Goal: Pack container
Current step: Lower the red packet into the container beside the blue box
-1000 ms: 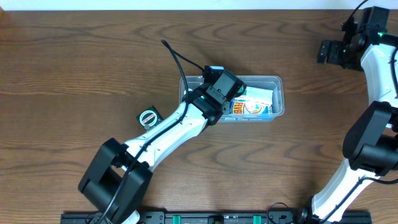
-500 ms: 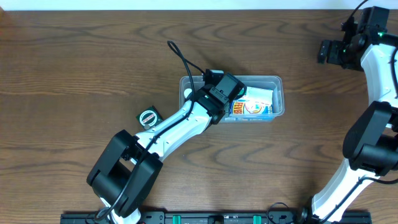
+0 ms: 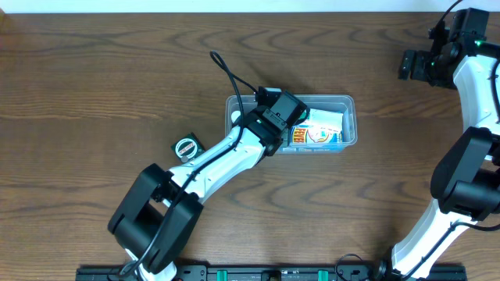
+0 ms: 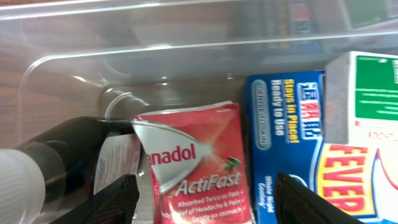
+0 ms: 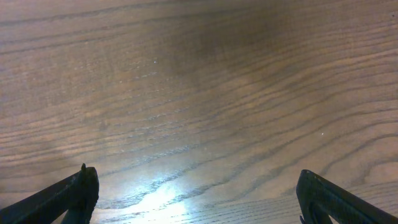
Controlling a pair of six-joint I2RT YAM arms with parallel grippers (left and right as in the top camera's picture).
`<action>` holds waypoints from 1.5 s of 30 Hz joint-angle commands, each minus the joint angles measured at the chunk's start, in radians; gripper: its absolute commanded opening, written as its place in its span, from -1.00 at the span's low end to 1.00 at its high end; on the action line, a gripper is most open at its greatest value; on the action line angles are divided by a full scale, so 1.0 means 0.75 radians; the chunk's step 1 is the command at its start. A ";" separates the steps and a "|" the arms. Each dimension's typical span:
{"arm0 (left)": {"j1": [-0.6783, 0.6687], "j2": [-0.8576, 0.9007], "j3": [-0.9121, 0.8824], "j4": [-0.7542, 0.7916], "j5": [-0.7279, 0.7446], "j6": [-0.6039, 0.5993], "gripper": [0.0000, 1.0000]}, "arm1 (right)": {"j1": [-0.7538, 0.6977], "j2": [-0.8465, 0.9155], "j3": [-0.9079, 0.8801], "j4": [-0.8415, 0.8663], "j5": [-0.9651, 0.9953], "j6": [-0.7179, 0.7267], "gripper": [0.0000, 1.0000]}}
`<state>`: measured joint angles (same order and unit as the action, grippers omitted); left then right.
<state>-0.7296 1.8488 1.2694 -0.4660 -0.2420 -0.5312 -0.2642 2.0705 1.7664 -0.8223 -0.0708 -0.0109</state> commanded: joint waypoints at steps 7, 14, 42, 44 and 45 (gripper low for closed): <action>0.006 -0.267 0.016 -0.037 0.043 0.089 0.26 | -0.007 -0.001 0.008 -0.001 0.005 0.008 0.98; 0.006 -0.278 0.016 -0.053 0.056 0.098 -0.88 | -0.007 -0.001 0.008 -0.001 0.005 0.008 0.99; 0.203 0.027 0.347 -0.521 0.418 0.187 -0.89 | -0.007 -0.001 0.009 -0.001 0.005 0.008 0.99; 0.203 0.064 0.348 -0.519 0.411 0.191 -0.89 | -0.007 -0.001 0.008 -0.001 0.004 0.009 0.99; 0.203 0.080 0.348 -0.517 0.407 0.191 -0.89 | -0.007 -0.001 0.008 -0.001 0.005 0.008 0.99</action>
<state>-0.5777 1.8854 1.5002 -0.8497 0.0586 -0.4095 -0.2642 2.0705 1.7664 -0.8223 -0.0704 -0.0109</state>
